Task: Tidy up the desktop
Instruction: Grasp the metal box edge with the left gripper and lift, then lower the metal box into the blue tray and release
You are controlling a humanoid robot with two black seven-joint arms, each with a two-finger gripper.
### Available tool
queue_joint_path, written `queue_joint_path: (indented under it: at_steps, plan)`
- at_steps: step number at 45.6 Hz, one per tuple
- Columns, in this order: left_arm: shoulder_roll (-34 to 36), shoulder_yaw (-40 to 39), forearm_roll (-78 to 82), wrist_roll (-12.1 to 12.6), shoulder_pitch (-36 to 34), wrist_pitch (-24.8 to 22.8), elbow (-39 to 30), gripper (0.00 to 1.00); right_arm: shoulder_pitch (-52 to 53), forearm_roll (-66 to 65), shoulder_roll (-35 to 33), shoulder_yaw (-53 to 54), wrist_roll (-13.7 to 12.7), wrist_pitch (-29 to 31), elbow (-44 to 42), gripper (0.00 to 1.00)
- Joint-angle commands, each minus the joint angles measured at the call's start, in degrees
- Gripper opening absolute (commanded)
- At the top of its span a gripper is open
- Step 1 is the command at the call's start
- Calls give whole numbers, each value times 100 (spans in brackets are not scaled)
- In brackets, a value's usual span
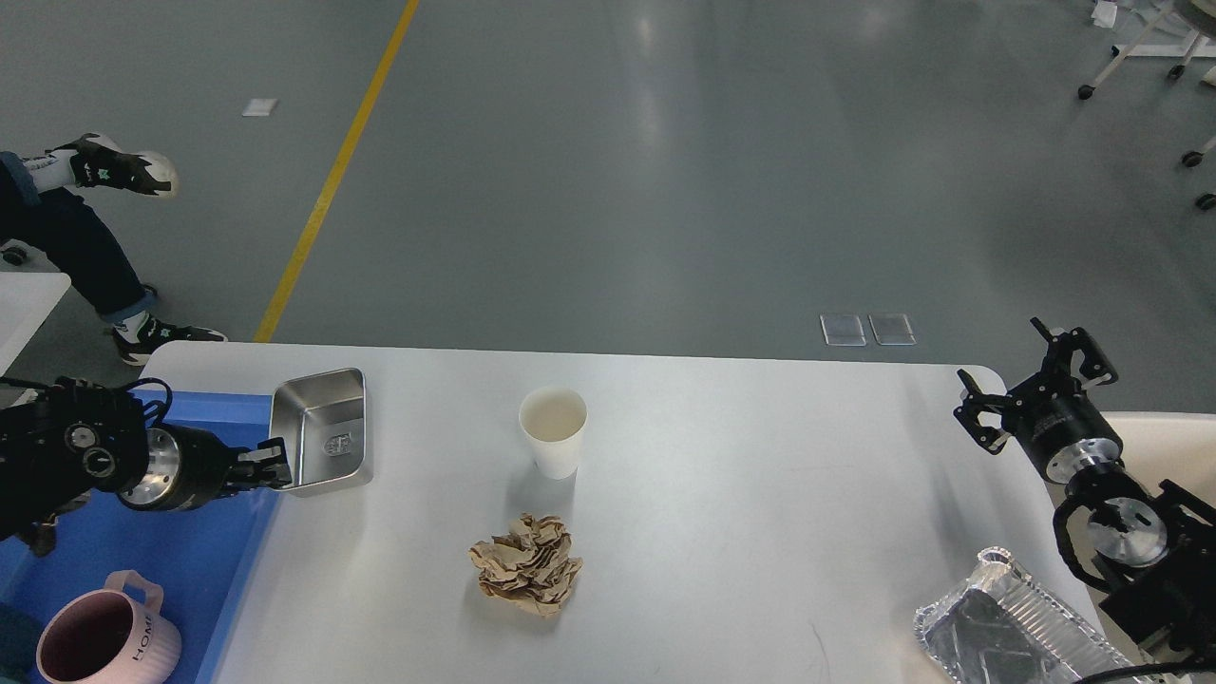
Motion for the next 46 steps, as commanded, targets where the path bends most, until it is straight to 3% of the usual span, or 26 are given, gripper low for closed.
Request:
queue_joint_path:
  at_steps: [1,6,16,24,29,35,46]
  plan:
    - [954,-23,2,-243,17,-8,-592,0,11,0,-1,0,0,0,6,100]
    - [1763,21,-7,-639,17,-34,-1006,0,29,0,-1,0,0,0,6,100]
    - [3512,21,-68,-1052,202,-140,-2113,0,46,0,-1,0,-9,0,6,100]
    - [4514,12,-323,-1245,211,-693,-2219,0,46,0,-9,0,-9,0,-2,100]
    - [5095,-50,-358,-1579,140,-1027,-2211,0,38,0,-44,0,-9,0,-2,100]
    - [5438,-67,-358,-1896,105,-1221,-2088,0,55,0,-53,0,-9,0,-2,100]
    - [5053,-76,-735,-1782,79,-1054,-1772,0,99,0,-27,-9,-9,-9,6,100]
